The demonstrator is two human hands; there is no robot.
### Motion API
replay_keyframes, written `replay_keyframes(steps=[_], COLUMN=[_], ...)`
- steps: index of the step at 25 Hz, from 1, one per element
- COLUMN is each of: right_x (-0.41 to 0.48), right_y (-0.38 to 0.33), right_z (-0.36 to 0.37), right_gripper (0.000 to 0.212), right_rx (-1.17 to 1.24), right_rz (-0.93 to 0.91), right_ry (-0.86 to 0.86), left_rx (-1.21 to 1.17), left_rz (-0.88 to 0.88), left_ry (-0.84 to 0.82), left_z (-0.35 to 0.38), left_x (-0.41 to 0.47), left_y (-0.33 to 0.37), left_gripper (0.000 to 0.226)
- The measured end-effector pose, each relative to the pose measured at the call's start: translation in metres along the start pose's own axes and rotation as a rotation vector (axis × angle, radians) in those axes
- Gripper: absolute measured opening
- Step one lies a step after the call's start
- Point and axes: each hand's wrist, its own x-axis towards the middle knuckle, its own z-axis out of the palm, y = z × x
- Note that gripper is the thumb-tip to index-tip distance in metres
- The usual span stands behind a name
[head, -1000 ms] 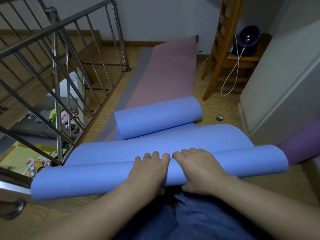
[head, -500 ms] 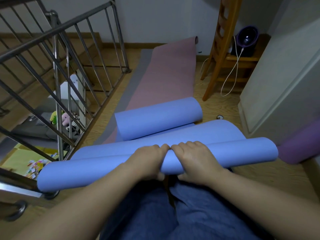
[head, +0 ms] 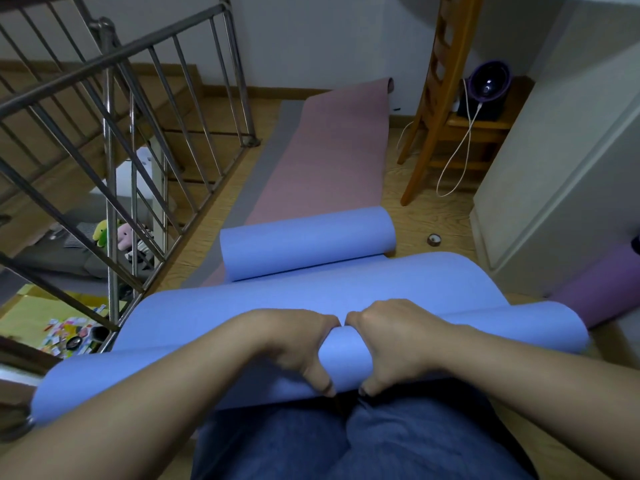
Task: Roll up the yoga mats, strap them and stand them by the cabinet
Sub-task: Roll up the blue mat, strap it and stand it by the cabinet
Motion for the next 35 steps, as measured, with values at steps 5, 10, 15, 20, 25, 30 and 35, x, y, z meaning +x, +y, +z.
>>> replay_keyframes(steps=[5,10,15,20,25,30,35], right_x=[0.026,0.006,0.016,0.032,0.036,0.033,0.017], right_y=[0.015,0.001,0.015,0.016,0.020,0.019,0.014], right_z=[-0.003,0.037,0.009,0.017,0.032,-0.007,-0.022], right_gripper=[0.066,0.078,0.068,0.073,0.069,0.064,0.063], right_rx=[0.173,-0.179,-0.031,-0.056,-0.193,-0.088,0.089], right_rz=[0.014,-0.005,0.024,0.086,0.024,0.018,-0.034], right_ry=[-0.179,0.338,0.133,0.180,0.339,0.150,-0.204], left_rx=[0.375,0.116,0.387,0.388,0.108,0.008,-0.204], left_rz=[-0.127,-0.048,-0.083,-0.112,-0.033,-0.028,0.061], left_ry=[0.413,0.290,0.627,0.608,0.337,0.089,-0.227], left_z=[0.044,0.015,0.048,0.035,0.005,-0.024,-0.027], left_x=[-0.004,0.004,0.018,0.021,0.034,0.034,0.011], left_y=[0.021,-0.007,0.005,-0.005,-0.018,-0.019,-0.005], left_gripper=[0.083,0.077,0.086,0.084,0.074,0.071,0.049])
